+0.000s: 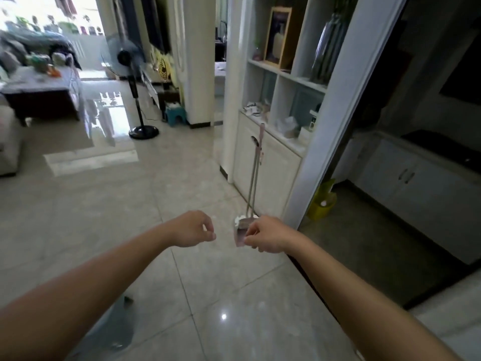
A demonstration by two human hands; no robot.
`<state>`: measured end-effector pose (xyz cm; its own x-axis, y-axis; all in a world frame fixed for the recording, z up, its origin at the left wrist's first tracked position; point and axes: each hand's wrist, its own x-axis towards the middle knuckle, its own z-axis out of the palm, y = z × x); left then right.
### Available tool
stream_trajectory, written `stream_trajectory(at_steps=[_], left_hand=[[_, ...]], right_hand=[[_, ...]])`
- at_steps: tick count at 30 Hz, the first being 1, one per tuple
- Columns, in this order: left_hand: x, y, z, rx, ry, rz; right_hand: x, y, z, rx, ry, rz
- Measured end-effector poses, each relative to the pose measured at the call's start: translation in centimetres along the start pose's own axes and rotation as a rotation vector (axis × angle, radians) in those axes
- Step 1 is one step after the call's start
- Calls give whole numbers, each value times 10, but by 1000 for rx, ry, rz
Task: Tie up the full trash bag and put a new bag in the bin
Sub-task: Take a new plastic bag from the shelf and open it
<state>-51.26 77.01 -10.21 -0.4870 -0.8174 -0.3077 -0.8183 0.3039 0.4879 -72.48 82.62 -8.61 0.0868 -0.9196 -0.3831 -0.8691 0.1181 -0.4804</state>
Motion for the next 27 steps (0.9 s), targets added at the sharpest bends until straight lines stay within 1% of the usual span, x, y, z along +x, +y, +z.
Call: stream_trajectory(at_steps=[3, 7, 10, 14, 19, 23, 25, 27], left_hand=[[55, -16, -24, -33, 2, -40], [122, -31, -65, -17, -20, -60], [170, -46, -101, -31, -9, -56], [234, -72, -142, 10, -10, -40], [324, -114, -196, -120, -56, 24], [394, -154, -245, -79, -54, 60], [424, -170, -269, -54, -81, 81], [454, -181, -295, -9, -108, 116]], right_hand=[[65, -2, -25, -85, -10, -14], [142, -12, -61, -86, 7, -34], [195, -29, -93, -82, 37, -35], [265, -46, -121, -94, 45, -29], [365, -68, -144, -117, 65, 36], [436, -96, -164, -172, 55, 119], [471, -110, -179, -173, 37, 154], [505, -121, -196, -151, 65, 181]])
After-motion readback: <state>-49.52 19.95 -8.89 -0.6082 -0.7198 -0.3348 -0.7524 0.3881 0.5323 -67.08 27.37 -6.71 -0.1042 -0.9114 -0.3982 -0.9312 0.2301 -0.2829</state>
